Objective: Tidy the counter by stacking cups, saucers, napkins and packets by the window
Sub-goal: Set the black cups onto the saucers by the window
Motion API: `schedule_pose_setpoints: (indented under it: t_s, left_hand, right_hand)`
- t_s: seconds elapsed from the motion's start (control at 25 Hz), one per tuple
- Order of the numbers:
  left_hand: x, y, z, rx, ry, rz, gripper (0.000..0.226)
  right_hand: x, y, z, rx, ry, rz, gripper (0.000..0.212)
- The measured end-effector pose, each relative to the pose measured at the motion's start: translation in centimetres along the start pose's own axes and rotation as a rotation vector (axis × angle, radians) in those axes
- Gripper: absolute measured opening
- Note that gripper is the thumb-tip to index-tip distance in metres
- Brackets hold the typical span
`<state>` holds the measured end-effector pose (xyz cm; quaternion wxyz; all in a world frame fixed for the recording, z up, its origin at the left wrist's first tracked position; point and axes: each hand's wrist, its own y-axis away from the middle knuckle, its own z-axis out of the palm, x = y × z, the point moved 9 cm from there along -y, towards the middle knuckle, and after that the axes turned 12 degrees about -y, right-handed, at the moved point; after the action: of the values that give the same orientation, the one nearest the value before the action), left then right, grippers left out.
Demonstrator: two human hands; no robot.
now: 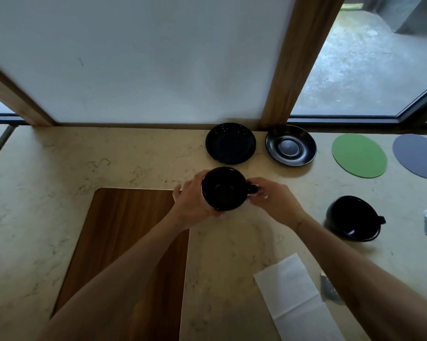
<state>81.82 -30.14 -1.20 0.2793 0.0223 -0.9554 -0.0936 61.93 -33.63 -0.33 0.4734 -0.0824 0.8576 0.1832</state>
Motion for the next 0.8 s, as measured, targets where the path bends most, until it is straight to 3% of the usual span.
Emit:
schedule_pose_setpoints:
  t_s: [0.24, 0.8]
  left_hand:
    - [-0.6, -7.1, -2.2, 0.012, 0.055, -0.035, 0.112]
    - [-0.3, -17.8, -2.2, -0.106, 0.012, -0.047, 0.110]
  right_hand:
    - [-0.5, -6.5, -2.3, 0.032, -0.115, 0.001, 0.040]
    - [0.8, -15.5, -5.8, 0.124, -0.069, -0.027, 0.033]
